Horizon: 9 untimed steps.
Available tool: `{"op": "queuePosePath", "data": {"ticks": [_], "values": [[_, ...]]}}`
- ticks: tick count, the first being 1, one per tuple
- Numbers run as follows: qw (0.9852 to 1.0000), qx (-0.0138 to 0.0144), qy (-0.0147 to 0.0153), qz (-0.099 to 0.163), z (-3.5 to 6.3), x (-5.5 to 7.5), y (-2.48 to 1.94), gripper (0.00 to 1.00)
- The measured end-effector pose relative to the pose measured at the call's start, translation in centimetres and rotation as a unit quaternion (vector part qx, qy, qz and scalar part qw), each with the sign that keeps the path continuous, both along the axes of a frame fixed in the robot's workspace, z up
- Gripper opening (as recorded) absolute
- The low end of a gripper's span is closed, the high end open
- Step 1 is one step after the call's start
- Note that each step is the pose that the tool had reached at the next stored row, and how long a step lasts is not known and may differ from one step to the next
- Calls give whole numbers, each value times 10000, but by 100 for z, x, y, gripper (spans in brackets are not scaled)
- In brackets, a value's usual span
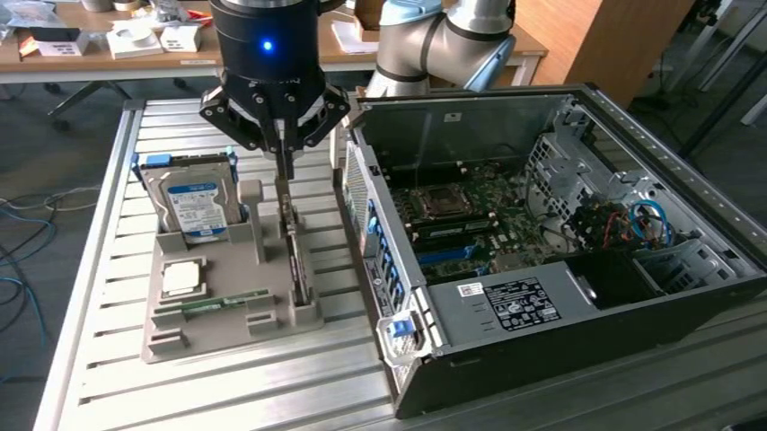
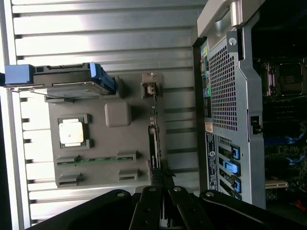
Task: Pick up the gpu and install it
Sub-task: 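Pick up the gpu and move the gpu toward the slot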
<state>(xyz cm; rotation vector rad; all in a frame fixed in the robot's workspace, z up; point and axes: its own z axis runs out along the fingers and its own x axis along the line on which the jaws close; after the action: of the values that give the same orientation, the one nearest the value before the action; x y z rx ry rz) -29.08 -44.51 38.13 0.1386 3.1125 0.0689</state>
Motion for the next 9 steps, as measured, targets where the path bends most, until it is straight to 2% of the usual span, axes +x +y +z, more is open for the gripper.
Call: {"op": "queuePosePath", "data": {"ticks": [6,7,8,9], "values": [[10000,0,0,0,0,0,0,15],[10000,0,0,0,0,0,0,16],[10000,0,0,0,0,0,0,22],[10000,0,0,0,0,0,0,22]]}}
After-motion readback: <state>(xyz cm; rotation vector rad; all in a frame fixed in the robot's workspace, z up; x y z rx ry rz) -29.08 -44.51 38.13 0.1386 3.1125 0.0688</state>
